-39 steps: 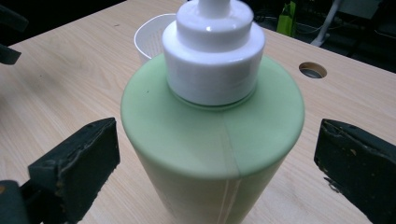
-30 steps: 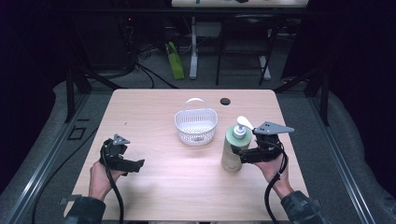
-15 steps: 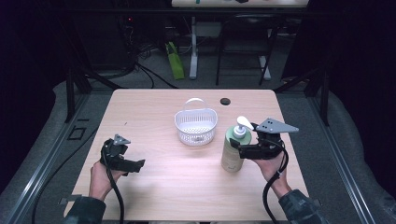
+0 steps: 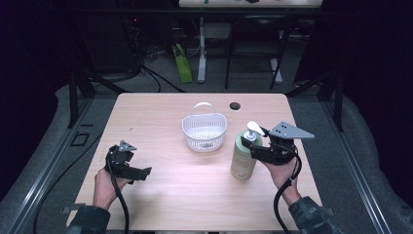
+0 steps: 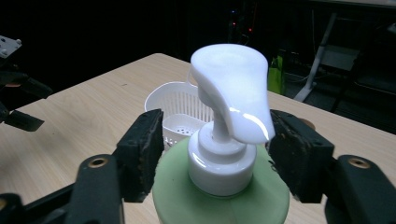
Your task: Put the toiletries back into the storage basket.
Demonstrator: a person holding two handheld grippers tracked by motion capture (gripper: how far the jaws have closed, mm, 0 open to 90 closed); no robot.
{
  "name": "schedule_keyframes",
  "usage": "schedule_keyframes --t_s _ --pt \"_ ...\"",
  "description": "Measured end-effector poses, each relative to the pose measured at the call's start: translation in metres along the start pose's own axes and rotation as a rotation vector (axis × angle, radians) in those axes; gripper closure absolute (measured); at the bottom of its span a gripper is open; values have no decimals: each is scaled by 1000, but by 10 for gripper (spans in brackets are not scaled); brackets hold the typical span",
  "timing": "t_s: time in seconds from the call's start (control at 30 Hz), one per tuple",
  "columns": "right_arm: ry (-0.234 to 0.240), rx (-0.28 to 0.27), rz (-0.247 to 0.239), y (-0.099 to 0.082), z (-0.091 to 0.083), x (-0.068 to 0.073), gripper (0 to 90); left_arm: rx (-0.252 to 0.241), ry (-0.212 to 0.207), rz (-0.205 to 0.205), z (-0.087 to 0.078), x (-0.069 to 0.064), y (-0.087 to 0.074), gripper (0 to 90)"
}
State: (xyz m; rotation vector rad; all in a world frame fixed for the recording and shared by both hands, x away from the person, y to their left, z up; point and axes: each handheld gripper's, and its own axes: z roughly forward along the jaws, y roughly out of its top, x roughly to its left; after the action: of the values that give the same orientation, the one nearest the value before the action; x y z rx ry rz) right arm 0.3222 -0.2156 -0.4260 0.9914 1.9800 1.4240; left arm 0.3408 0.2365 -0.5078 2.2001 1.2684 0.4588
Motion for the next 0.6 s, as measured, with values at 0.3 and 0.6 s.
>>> schedule_keyframes --t_s 0.3,0.6 --pt "-4 -44 -1 3 -3 3 508 6 0 4 0 0 0 0" --pt "-17 -76 -6 5 -5 5 593 3 -2 7 0 0 0 0"
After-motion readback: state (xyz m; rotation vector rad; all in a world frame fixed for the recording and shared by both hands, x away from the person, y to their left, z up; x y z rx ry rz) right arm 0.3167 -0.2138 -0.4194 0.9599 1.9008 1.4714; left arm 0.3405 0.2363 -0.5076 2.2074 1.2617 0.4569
